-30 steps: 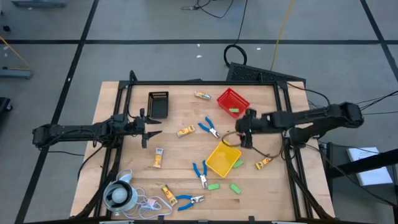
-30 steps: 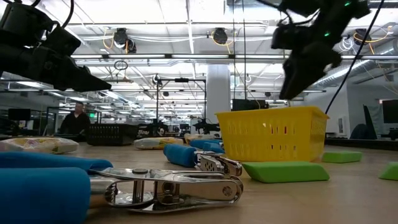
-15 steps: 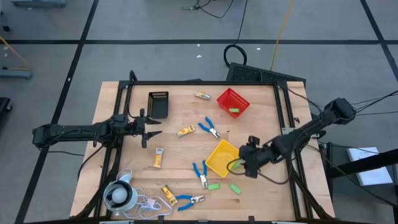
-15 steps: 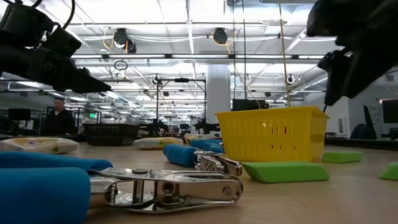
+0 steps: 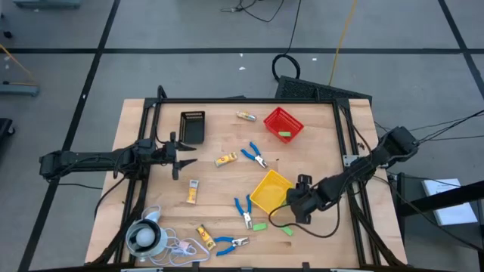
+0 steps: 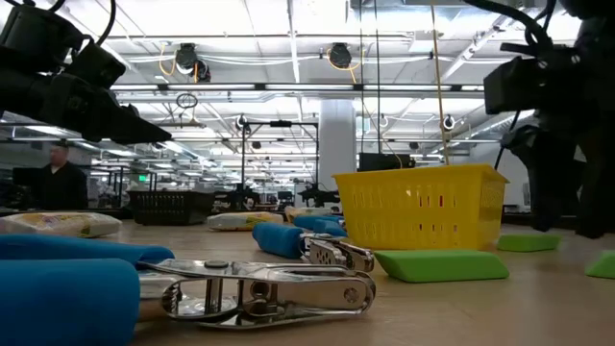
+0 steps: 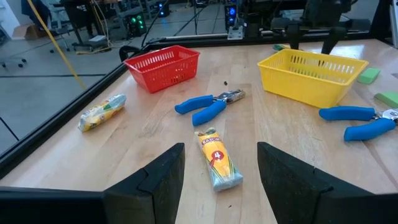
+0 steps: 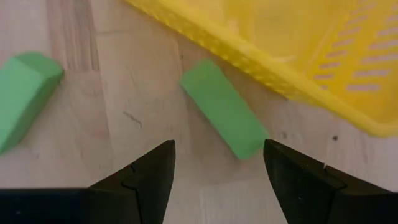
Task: Pick & Place School Supplies
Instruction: Put the green eraser into the red bin
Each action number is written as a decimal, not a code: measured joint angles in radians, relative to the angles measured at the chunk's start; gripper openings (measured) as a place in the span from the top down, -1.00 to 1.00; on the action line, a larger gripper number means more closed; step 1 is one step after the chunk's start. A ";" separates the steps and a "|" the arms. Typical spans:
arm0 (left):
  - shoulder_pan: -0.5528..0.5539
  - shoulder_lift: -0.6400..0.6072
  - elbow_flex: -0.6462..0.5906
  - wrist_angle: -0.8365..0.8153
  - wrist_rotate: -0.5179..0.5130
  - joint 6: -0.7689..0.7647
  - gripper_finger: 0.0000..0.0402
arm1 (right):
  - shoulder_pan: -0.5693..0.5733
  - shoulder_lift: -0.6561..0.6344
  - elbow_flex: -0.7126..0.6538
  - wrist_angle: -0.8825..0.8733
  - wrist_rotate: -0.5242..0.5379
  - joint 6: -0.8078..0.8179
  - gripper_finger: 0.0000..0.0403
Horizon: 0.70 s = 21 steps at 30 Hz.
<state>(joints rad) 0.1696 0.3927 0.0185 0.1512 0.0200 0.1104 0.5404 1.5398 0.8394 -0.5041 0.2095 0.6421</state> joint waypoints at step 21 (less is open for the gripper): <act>0.000 0.000 0.000 -0.015 -0.001 -0.001 -0.02 | -0.057 0.112 0.004 0.119 -0.038 -0.158 -0.17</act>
<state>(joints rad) 0.1699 0.3923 0.0184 0.1360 0.0190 0.1093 0.4831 1.6522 0.8433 -0.3855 0.1716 0.4843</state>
